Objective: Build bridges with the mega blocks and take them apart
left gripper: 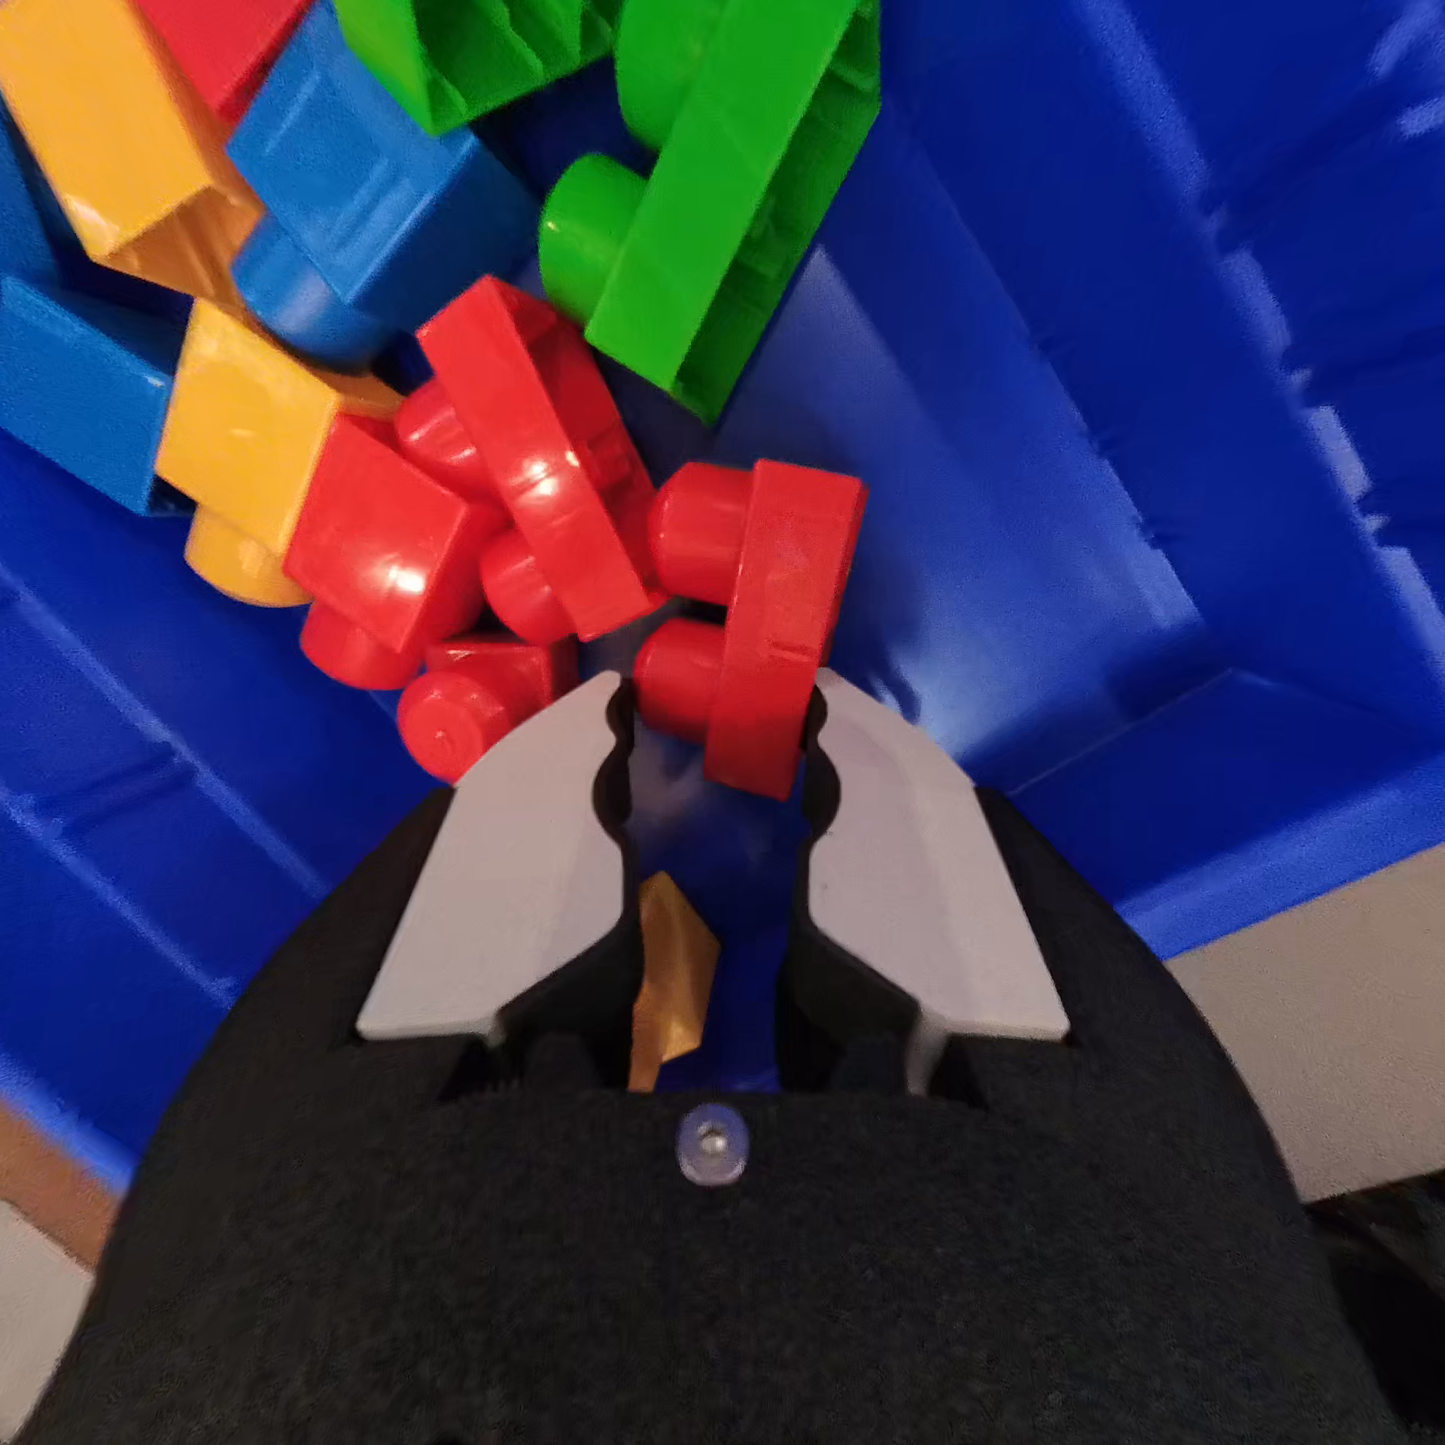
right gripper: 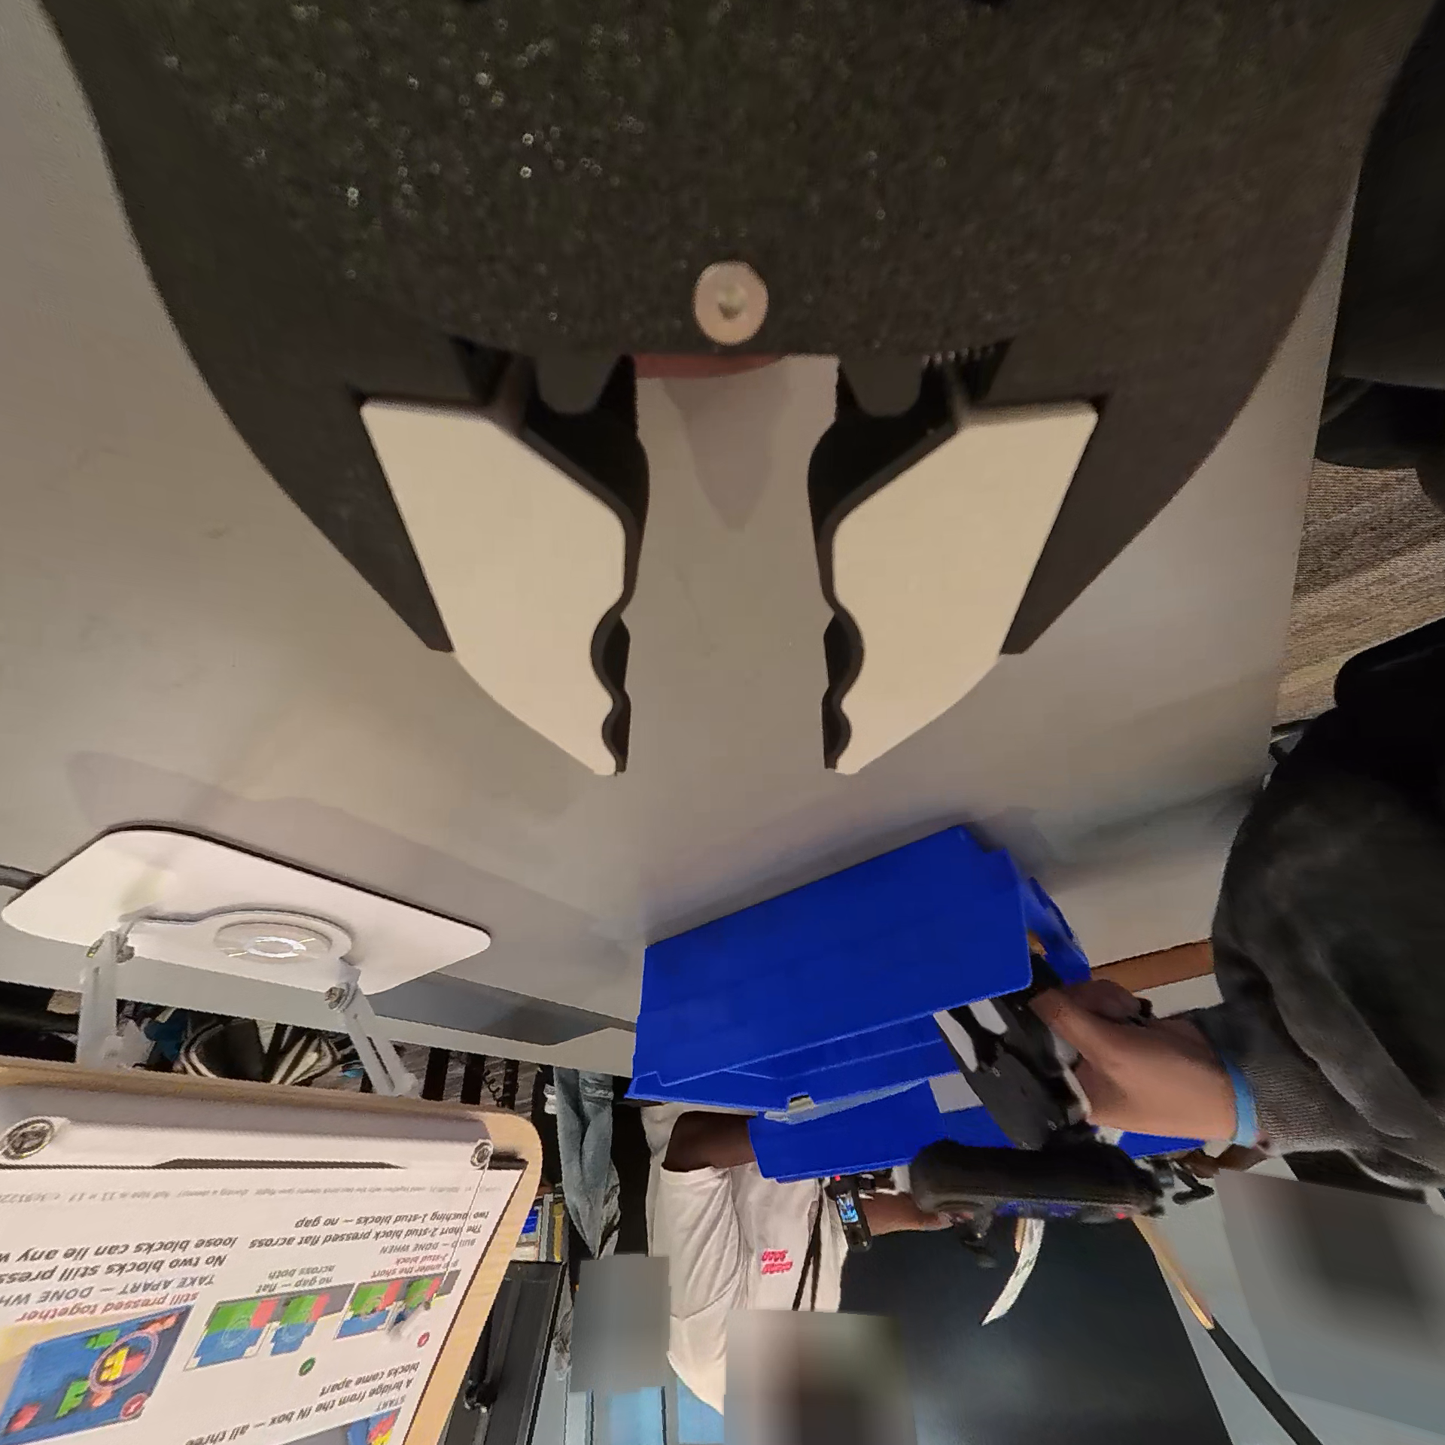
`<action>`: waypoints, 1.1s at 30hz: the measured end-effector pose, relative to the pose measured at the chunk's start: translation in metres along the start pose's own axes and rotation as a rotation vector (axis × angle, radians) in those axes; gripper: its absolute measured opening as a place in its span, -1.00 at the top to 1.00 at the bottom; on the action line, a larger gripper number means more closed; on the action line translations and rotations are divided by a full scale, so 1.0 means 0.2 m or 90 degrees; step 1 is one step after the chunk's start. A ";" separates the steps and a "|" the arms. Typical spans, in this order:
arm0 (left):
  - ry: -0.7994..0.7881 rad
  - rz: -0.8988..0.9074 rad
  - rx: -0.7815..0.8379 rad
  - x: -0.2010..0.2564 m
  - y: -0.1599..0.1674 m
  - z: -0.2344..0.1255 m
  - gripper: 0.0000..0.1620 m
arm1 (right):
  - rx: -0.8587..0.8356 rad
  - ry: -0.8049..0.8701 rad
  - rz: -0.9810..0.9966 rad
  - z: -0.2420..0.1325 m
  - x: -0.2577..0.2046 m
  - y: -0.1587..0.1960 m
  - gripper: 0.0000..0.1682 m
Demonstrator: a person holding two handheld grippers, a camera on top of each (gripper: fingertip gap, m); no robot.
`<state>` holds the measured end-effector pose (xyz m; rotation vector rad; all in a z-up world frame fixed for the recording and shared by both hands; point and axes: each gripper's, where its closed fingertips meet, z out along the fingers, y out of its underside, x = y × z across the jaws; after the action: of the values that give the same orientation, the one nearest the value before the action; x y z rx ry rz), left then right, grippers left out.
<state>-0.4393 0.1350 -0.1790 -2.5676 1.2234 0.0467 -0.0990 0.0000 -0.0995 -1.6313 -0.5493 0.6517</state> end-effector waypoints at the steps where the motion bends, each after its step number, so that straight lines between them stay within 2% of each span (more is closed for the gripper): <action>1: -0.006 0.004 0.004 0.00 0.00 -0.03 0.50 | 0.002 0.000 0.003 0.00 0.00 0.00 0.44; 4: -0.046 0.047 0.031 -0.03 -0.02 -0.20 0.51 | 0.007 0.002 0.015 -0.01 0.01 -0.01 0.44; 7: -0.061 0.124 0.112 0.04 -0.16 -0.44 0.51 | 0.012 0.006 0.023 -0.01 0.02 -0.01 0.44; 10: -0.022 0.284 0.217 0.30 -0.39 -0.61 0.51 | 0.020 0.013 0.029 -0.02 0.04 -0.02 0.45; 12: 0.013 0.406 0.257 0.53 -0.52 -0.62 0.51 | 0.026 0.021 0.028 -0.03 0.05 -0.03 0.45; 16: 0.012 0.633 0.222 0.84 -0.73 -0.41 0.51 | 0.032 0.037 0.024 -0.05 0.07 -0.04 0.45; 20: 0.067 0.727 0.144 0.99 -0.90 -0.13 0.51 | 0.030 0.051 0.004 -0.06 0.07 -0.03 0.47; 23: 0.080 0.761 0.110 1.00 -1.01 0.00 0.51 | 0.023 0.054 -0.006 -0.06 0.07 -0.02 0.48; 27: 0.104 0.784 0.113 1.00 -1.12 0.09 0.51 | 0.016 0.058 -0.016 -0.08 0.06 -0.01 0.49; 33: 0.103 0.863 0.123 0.92 -1.19 0.21 0.51 | 0.022 0.058 0.001 -0.11 0.08 -0.01 0.49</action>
<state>-0.1364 0.1500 -0.1879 -1.1786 2.5804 0.0025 -0.0726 -0.0045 -0.0959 -1.6208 -0.4685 0.5827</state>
